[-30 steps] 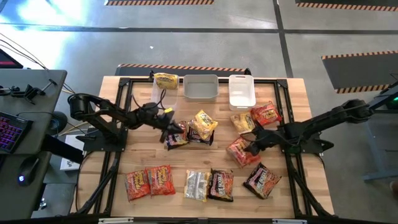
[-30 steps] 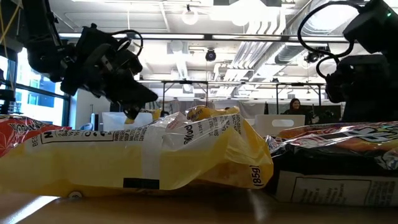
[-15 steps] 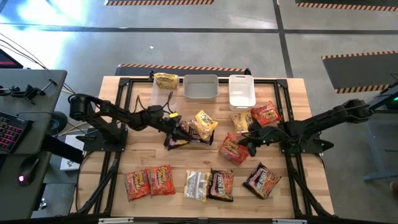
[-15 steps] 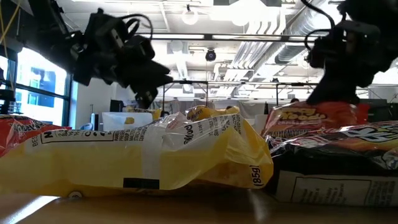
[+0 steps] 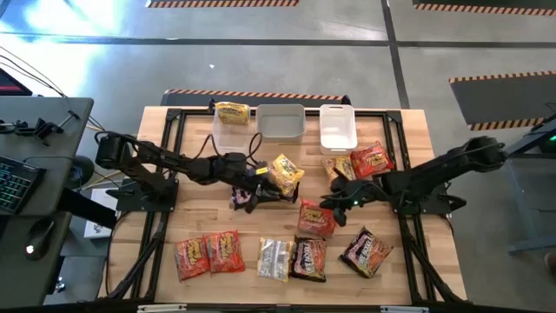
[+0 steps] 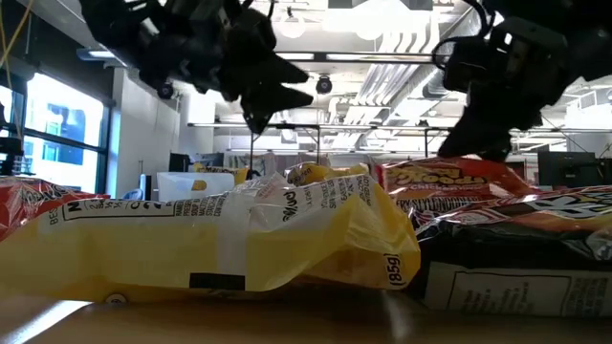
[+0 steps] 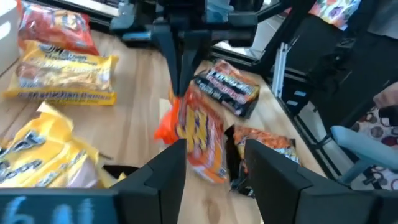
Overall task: Sort Maruchan noodles
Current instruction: Put the orange noodle pack into the gray bin
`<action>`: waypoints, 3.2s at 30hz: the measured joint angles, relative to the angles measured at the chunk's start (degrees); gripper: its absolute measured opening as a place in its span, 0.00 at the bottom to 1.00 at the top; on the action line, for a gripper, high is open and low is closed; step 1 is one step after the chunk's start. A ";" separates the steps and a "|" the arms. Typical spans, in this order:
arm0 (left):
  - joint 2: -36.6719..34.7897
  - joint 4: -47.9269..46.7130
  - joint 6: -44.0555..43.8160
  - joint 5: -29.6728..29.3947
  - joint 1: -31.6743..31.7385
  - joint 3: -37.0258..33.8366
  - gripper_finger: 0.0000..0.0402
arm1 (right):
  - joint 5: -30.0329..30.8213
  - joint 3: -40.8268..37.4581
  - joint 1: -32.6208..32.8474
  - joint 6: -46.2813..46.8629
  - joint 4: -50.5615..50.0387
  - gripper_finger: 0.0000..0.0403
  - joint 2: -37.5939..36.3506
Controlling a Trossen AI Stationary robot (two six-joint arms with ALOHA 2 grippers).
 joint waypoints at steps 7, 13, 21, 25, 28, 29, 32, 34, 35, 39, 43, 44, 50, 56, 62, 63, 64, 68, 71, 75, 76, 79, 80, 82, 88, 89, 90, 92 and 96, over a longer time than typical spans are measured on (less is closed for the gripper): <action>0.00 -3.67 2.29 -0.42 -1.27 1.92 0.42 | -3.82 6.84 0.00 -4.84 0.04 0.00 7.27; 1.48 -4.09 2.45 -0.23 -1.98 1.98 0.41 | -4.87 13.82 0.00 -3.66 -7.98 0.03 11.51; 6.30 -2.42 1.72 0.07 -2.63 1.93 0.37 | -5.13 16.76 -4.41 -2.05 -21.18 0.38 16.18; 7.78 -1.14 1.48 0.50 -2.76 1.95 0.36 | -10.03 16.76 -6.36 -4.76 -18.36 0.54 19.08; 8.21 -1.09 1.36 0.64 -2.96 1.92 0.36 | -13.86 16.76 -7.15 -6.51 -15.83 0.58 21.42; 8.20 -1.02 1.37 0.68 -2.99 1.91 0.36 | -14.95 16.78 -7.29 -6.78 -14.98 0.58 22.10; 8.09 -0.70 1.07 0.86 -3.13 1.93 0.36 | -18.21 16.84 -7.28 -7.85 -11.67 0.53 24.27; 8.09 -0.82 -0.41 1.36 -3.13 1.93 0.36 | -20.44 16.85 -7.28 -7.96 -9.62 0.45 25.35; 8.12 -0.76 -1.56 1.79 -3.14 1.93 0.36 | -21.39 16.85 -7.28 -8.01 -8.69 0.41 25.73; 9.67 -1.13 -6.49 4.11 -3.84 1.93 0.36 | -22.06 16.85 -7.14 -9.10 -6.82 0.19 25.96; 11.82 0.28 -9.90 4.24 -5.21 1.97 0.36 | -21.52 16.83 -7.09 -11.36 -5.53 0.02 25.96; 12.63 1.17 -10.81 4.24 -5.56 1.93 0.36 | -21.05 16.81 -7.00 -11.73 -5.16 0.03 25.96; 16.76 4.97 -13.70 3.94 -6.98 1.95 0.36 | -15.39 18.46 -4.79 -16.78 -4.42 0.01 26.02; 17.53 5.09 -13.66 2.54 -7.18 1.95 0.41 | -8.24 21.32 -0.70 -22.29 -4.61 0.00 26.02; 17.51 5.15 -13.67 2.30 -7.51 1.95 0.49 | 1.33 22.95 3.21 -25.20 -4.88 0.00 26.03; 17.51 5.29 -13.55 2.29 -7.61 1.95 0.50 | 2.70 23.20 3.70 -25.62 -4.94 0.00 26.05; 17.51 5.47 -13.36 2.25 -7.72 1.95 0.51 | 3.84 23.40 4.13 -25.86 -4.83 0.00 26.05; 17.51 5.61 -13.25 -0.41 -7.99 1.95 0.53 | 7.33 24.33 5.27 -26.64 -4.94 0.00 26.03; 17.46 4.23 -14.00 -1.20 -7.88 1.97 0.53 | 8.76 25.24 6.11 -27.16 -4.94 0.00 26.05; 17.44 1.02 -14.16 -1.54 -7.88 1.97 0.53 | 9.59 26.17 7.11 -27.18 -5.20 0.00 26.05; 17.44 0.50 -14.24 -1.92 -7.90 1.97 0.53 | 9.61 26.26 7.27 -27.18 -5.27 0.00 26.04; 17.44 0.36 -14.20 -3.02 -7.90 1.96 0.53 | 9.74 26.27 7.49 -27.18 -5.41 0.00 26.05; 17.44 1.41 -13.79 -3.20 -7.90 1.95 0.53 | 10.29 26.27 7.54 -27.19 -5.42 0.00 26.03; 17.44 4.11 -13.72 -3.27 -7.88 1.97 0.53 | 10.80 26.27 7.54 -27.18 -5.43 0.00 26.05; 17.46 5.25 -13.82 -3.85 -7.38 1.97 0.53 | 10.87 26.27 7.54 -27.18 -5.43 0.00 26.05; 17.46 5.27 -13.97 -4.53 -7.24 1.97 0.53 | 10.87 26.27 7.54 -27.18 -5.35 0.00 26.03; 17.46 5.25 -13.96 -5.45 -7.08 1.97 0.53 | 10.87 26.27 7.54 -27.17 -5.16 0.00 26.03; 17.46 5.37 -13.46 -6.98 -6.95 1.97 0.53 | 10.87 26.27 7.52 -27.18 -4.49 0.00 26.03; 18.05 5.93 -12.15 -6.78 -6.67 2.53 0.48 | 10.92 26.27 7.43 -25.18 -3.70 0.00 26.02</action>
